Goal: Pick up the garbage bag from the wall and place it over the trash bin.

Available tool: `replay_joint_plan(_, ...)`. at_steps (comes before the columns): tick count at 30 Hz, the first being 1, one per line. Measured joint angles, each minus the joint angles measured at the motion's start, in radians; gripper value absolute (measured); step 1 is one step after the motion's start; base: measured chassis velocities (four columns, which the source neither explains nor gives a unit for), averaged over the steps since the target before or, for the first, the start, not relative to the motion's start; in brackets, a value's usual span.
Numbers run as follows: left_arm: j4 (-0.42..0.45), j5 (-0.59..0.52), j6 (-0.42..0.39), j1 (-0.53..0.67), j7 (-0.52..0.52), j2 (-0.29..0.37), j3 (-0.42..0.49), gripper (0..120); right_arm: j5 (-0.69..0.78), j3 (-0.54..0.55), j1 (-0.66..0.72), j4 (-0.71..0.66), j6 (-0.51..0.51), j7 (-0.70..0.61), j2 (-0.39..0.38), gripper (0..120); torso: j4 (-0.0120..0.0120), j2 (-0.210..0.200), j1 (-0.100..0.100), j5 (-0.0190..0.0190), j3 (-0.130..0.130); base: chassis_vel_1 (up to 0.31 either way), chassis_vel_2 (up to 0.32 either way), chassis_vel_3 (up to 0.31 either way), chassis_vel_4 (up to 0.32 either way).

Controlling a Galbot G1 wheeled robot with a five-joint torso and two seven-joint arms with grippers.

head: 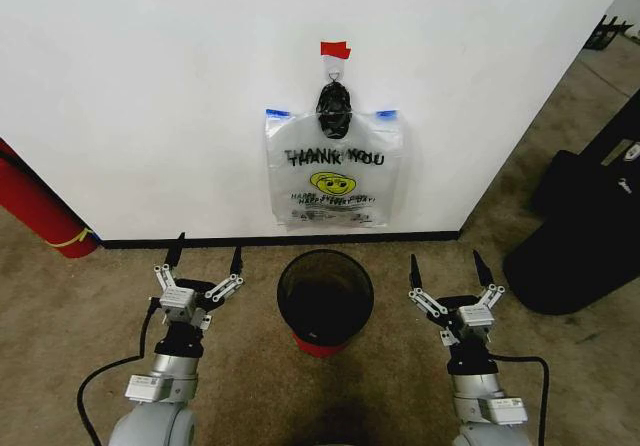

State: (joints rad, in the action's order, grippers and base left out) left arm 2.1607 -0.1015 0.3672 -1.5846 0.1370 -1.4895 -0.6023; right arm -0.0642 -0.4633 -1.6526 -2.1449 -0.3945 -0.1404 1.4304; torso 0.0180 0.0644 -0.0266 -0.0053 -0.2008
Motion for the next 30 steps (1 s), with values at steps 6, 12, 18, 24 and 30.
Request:
replay_joint_plan(6, 0.003, -0.002, -0.001, -0.005, 0.0, -0.007, 0.001, 100, 0.0, -0.003, 0.001, 0.002, 0.003, -0.007, 0.002, 100, 0.0, 0.0, 0.0, 0.0, 0.0, 0.0, 0.0, 0.0, 0.0)
replay_joint_plan(12, 0.005, 0.001, 0.001, -0.01, 0.003, -0.017, 0.007, 100, -0.002, -0.003, 0.001, 0.002, 0.002, -0.006, 0.006, 100, 0.0001, 0.0, 0.0, 0.0, 0.0, 0.0, 0.0, 0.0, 0.0)
replay_joint_plan(18, 0.014, 0.003, 0.005, -0.015, 0.005, -0.021, 0.007, 100, -0.007, -0.002, -0.005, -0.003, -0.004, -0.004, 0.009, 100, 0.0001, 0.0, 0.0, 0.0, 0.0, 0.0, 0.0, 0.0, 0.0)
replay_joint_plan(24, 0.02, 0.004, 0.01, -0.023, 0.005, -0.021, 0.006, 100, -0.011, -0.001, -0.008, -0.007, -0.008, -0.002, 0.015, 100, 0.0, 0.0, 0.0, 0.0, 0.0, 0.0, 0.0, 0.0, 0.0)
replay_joint_plan(30, 0.021, 0.004, 0.021, -0.028, 0.004, -0.02, 0.004, 100, -0.015, -0.001, -0.014, -0.012, -0.012, 0.0, 0.017, 100, 0.0001, 0.0, 0.0, -0.0001, 0.0, 0.0, 0.0, 0.0, 0.0)
